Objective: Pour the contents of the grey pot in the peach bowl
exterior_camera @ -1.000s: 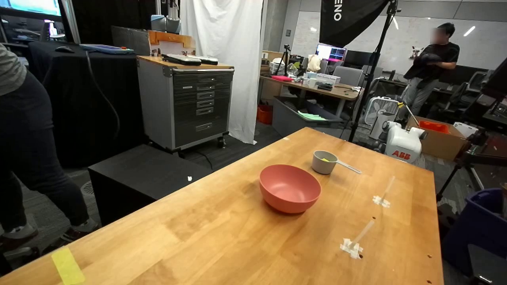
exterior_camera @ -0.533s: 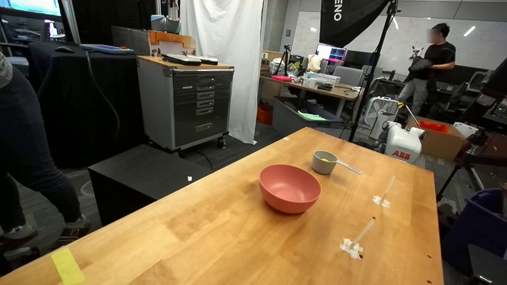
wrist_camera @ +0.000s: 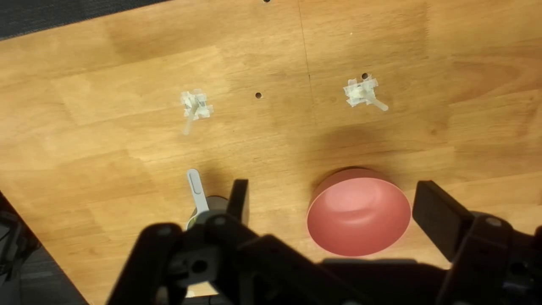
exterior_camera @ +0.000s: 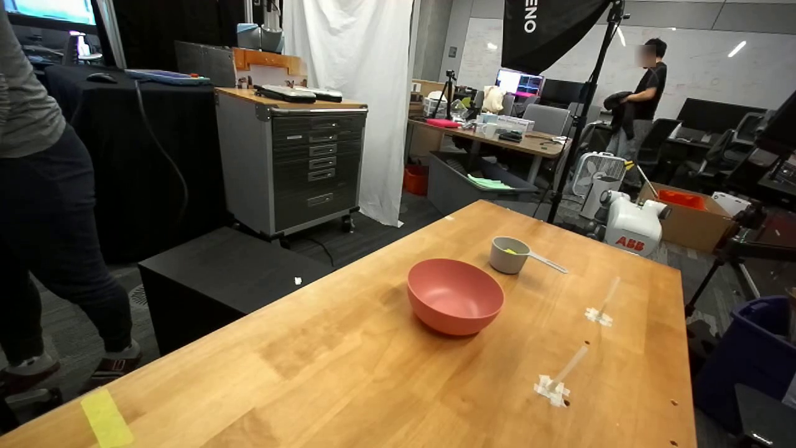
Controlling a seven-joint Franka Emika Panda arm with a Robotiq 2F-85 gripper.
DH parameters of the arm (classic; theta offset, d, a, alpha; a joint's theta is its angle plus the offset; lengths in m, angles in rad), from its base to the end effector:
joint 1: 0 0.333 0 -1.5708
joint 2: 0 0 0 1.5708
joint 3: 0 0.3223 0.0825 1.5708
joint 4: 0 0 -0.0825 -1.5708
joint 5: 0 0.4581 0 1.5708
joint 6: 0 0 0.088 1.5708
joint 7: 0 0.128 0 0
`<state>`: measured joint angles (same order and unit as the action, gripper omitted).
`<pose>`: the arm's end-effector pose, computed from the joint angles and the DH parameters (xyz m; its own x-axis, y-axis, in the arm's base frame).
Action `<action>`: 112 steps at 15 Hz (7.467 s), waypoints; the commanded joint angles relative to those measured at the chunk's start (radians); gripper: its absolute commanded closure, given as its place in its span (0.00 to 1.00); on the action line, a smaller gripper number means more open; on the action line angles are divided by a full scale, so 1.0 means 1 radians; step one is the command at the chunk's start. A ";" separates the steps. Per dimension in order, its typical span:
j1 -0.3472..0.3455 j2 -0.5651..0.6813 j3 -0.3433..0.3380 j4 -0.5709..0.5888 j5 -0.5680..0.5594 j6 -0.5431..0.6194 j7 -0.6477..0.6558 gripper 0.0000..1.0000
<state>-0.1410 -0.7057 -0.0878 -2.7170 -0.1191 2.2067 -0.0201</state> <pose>0.4038 -0.0953 0.4017 0.9737 -0.1239 0.1911 -0.1366 -0.9891 0.0546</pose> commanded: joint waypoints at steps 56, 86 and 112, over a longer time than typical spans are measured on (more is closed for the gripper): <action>-0.081 0.914 -0.128 1.026 0.138 -0.273 -0.195 0.00; -0.124 1.135 -0.125 0.768 -0.052 0.174 -0.266 0.00; -0.162 1.236 -0.058 0.726 -0.027 0.354 -0.318 0.00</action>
<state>-0.2874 0.5050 -0.1592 -2.0361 -0.1664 2.5656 -0.3221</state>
